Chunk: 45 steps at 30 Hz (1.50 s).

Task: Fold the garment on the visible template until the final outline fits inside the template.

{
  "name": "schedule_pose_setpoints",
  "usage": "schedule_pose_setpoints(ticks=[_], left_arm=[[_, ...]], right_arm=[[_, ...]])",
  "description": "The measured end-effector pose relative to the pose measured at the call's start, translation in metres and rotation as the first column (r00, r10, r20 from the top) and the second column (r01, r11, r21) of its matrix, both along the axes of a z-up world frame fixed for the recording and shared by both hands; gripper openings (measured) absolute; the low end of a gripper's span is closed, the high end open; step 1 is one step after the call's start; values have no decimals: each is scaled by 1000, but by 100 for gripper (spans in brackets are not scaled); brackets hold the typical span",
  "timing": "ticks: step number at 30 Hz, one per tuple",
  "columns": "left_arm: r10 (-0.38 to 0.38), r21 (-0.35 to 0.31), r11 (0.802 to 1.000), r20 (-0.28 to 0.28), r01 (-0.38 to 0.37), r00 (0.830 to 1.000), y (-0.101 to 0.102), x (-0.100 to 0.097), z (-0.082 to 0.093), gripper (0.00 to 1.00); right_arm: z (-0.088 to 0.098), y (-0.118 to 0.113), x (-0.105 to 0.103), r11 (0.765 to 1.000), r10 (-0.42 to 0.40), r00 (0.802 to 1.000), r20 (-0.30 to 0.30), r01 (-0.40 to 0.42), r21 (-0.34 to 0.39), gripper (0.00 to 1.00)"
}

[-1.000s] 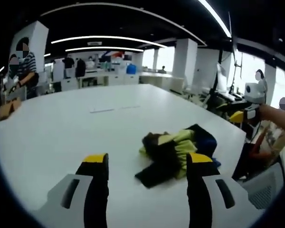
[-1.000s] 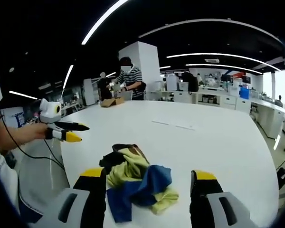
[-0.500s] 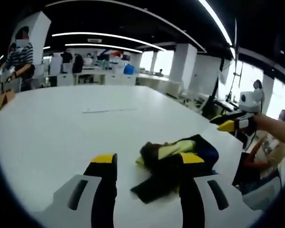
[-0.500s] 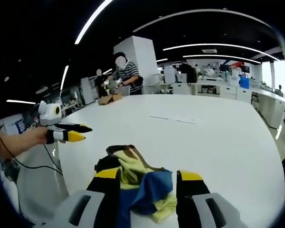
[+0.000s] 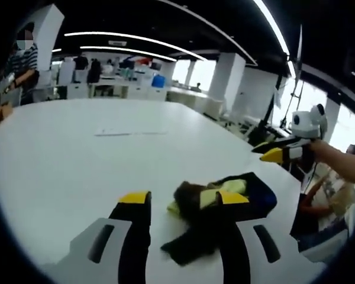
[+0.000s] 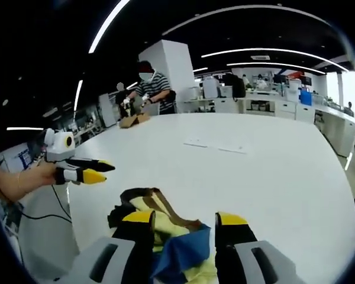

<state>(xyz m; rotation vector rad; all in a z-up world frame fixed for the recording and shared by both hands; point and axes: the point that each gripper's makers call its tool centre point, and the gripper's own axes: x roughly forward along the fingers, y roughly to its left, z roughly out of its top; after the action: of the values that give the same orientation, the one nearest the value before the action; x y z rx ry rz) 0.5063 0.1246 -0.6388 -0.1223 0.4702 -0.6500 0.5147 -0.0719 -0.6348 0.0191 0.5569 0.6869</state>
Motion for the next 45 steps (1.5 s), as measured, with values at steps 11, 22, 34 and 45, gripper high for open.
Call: schedule_pose_setpoints(ticks=[11,22,34,45], left_arm=[[-40,8,999,-29,40,999,-13,13,-11,40],[-82,23,996,-70,84,994,-29,23,-31,38],[-115,66,990,-140,126,983,-30,20,-57,33],[-130,41,989,-209,141,969,-32,12,-71,25]], right_arm=[[-27,4,16,999,9,997,-73,-12,-38,37],[-55,4,26,996,7,989,-149,-20,-87,36],[-83,1,25,988,-23,973,-231,-13,-153,31],[-101,1,18,984,-56,950,-308,1,-175,23]])
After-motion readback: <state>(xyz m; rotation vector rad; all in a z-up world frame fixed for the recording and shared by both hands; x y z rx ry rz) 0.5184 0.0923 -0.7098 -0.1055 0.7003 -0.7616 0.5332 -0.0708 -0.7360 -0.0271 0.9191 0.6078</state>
